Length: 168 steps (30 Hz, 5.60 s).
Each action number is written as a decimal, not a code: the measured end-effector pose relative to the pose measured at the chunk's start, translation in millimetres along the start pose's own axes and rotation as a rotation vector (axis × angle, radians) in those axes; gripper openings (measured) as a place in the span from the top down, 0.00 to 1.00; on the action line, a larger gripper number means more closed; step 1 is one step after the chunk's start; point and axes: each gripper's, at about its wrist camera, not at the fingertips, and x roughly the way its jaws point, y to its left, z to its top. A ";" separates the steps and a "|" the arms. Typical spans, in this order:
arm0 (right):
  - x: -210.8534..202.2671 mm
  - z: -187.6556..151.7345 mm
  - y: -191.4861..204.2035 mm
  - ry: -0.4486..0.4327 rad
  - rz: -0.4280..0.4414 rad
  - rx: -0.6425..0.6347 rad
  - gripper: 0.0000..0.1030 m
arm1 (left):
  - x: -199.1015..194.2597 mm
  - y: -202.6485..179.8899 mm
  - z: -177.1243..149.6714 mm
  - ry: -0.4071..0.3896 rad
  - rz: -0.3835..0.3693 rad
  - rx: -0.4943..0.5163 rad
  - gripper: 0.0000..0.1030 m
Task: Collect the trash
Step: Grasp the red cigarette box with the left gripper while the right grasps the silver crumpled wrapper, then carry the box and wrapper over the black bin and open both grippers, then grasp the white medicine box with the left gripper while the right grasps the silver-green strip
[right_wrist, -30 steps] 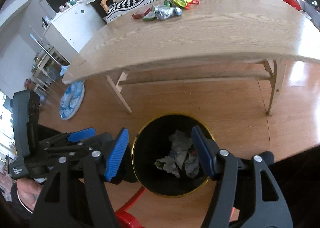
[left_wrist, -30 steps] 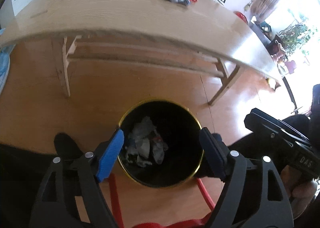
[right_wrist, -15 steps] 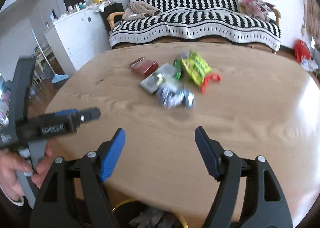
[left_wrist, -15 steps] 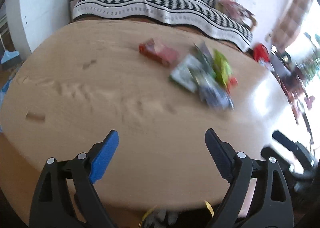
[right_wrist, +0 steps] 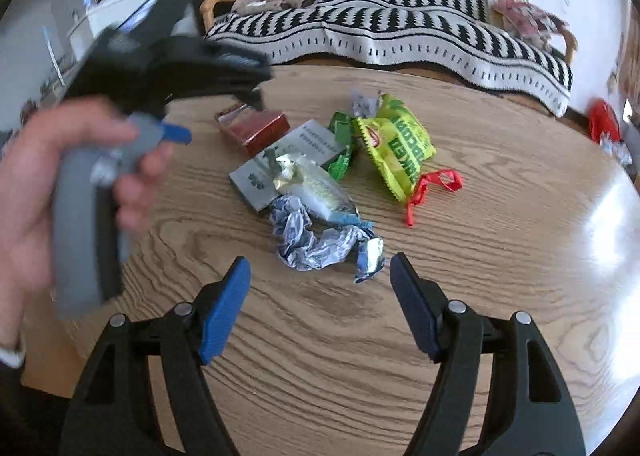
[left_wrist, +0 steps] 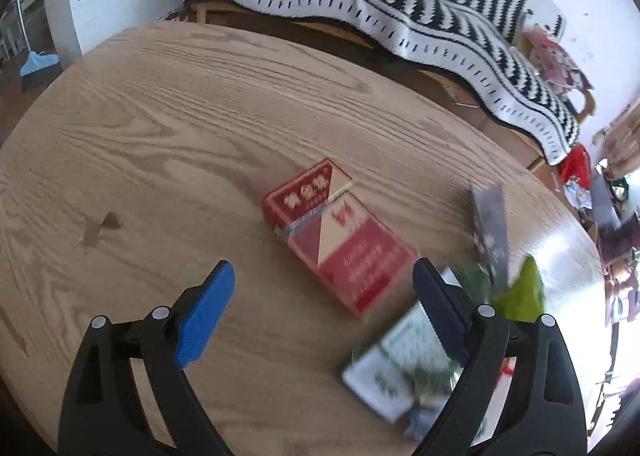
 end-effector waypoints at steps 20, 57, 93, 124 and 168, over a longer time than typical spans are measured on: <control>44.4 16.4 -1.5 0.052 0.010 -0.021 0.63 | 26.6 -15.8 6.5 -0.037 -0.026 0.115 0.38; -194.5 -194.1 37.6 -0.057 0.172 0.129 0.65 | -183.7 93.4 -352.6 0.024 -0.231 0.447 0.55; -196.1 -247.2 38.6 0.050 0.187 0.234 0.38 | -172.3 94.8 -396.1 0.106 -0.217 0.438 0.36; -68.1 -20.1 -50.0 -0.017 0.105 0.207 0.27 | -92.4 15.4 -141.5 -0.069 -0.085 0.442 0.11; -66.7 -30.8 -49.8 0.004 0.143 0.145 0.83 | -81.9 -10.9 -121.1 -0.152 -0.107 0.600 0.46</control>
